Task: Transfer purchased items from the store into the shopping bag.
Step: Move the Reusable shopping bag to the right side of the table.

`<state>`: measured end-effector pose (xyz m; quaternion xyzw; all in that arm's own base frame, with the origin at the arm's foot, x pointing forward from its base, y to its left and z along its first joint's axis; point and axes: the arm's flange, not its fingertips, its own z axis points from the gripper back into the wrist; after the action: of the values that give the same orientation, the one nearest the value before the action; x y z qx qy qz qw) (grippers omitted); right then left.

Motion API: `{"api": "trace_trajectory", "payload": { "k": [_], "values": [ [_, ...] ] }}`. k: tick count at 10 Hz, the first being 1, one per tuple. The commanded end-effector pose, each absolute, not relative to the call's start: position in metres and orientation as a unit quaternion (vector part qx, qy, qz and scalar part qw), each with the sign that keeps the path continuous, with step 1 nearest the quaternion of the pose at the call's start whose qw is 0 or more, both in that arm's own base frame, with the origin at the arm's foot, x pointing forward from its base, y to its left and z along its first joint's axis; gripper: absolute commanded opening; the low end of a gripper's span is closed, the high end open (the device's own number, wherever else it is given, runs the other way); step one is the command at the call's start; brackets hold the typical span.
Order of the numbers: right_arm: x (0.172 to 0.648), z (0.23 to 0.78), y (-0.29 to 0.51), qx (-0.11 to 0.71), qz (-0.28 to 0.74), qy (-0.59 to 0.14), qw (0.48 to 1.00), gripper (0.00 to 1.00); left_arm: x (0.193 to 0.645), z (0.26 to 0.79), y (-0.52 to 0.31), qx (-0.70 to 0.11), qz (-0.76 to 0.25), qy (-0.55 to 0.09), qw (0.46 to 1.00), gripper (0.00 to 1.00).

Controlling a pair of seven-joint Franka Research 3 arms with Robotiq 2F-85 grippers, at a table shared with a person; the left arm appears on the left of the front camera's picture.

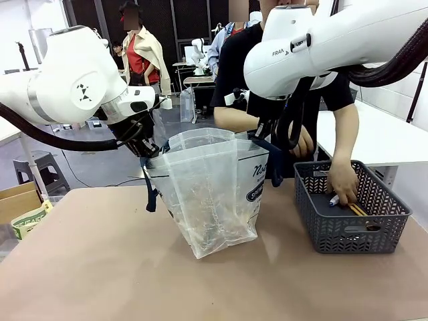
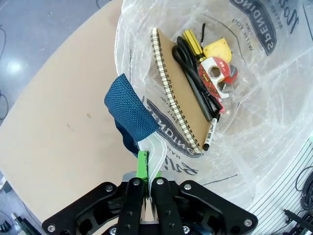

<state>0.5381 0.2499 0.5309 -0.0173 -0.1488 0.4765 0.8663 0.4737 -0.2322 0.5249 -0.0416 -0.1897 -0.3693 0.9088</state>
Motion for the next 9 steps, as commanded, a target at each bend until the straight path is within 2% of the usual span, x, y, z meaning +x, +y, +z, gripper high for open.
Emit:
{"api": "trace_trajectory", "payload": {
  "k": [1, 9],
  "values": [
    [0.5400, 0.5310, 0.2478, -0.018, 0.475, -0.147, 0.868, 0.00, 0.4742, 0.5261, -0.2285, -0.039, -0.368, -0.189, 0.910, 0.00],
    [0.5400, 0.5310, 0.2478, -0.018, 0.475, -0.147, 0.868, 0.00, 0.4742, 0.5261, -0.2285, -0.039, -0.368, -0.189, 0.910, 0.00]
  ]
}}
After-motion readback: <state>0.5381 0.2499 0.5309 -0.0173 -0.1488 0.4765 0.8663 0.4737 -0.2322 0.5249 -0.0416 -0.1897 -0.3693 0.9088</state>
